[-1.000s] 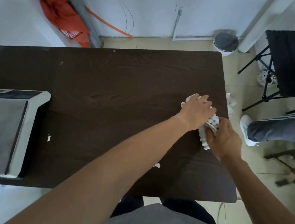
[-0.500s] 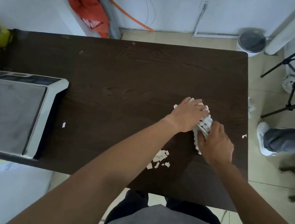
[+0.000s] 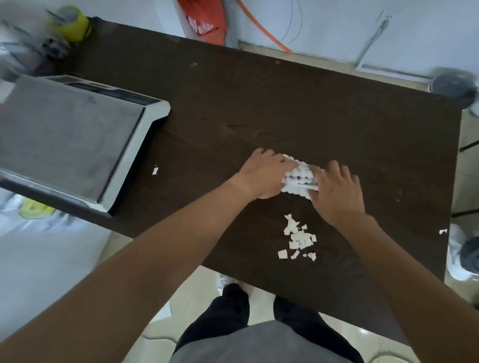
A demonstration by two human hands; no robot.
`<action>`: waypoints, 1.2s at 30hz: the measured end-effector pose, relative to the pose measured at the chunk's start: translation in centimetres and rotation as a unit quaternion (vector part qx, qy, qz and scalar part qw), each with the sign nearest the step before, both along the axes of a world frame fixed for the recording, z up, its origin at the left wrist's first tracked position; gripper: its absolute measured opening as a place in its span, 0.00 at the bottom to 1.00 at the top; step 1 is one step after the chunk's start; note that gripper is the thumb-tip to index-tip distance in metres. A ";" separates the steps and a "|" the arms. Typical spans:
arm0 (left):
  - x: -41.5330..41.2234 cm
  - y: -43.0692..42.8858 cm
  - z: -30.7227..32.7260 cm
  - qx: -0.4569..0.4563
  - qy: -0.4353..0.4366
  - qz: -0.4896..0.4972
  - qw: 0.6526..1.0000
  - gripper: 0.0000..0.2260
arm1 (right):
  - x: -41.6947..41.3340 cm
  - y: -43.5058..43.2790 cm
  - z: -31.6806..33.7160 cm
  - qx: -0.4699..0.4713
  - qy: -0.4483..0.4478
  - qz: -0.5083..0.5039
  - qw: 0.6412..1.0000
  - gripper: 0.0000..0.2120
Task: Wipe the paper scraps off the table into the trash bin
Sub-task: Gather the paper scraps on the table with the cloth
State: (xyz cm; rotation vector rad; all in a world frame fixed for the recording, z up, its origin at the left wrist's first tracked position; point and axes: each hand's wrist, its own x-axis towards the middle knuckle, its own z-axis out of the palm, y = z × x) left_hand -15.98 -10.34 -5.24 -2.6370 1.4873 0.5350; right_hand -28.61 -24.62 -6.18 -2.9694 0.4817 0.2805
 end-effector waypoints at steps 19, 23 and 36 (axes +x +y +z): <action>-9.3 5.2 0.1 -0.133 0.010 0.061 0.989 0.26 | -6.4 1.3 2.8 0.007 0.024 0.112 0.993 0.28; -9.5 2.1 1.3 -0.190 -0.002 0.044 0.981 0.27 | -7.5 -1.8 4.0 -0.013 -0.028 0.073 0.997 0.28; -9.1 -10.6 2.9 -0.154 -0.022 -0.160 0.975 0.24 | -12.2 -6.4 2.6 0.089 -0.015 -0.194 0.977 0.23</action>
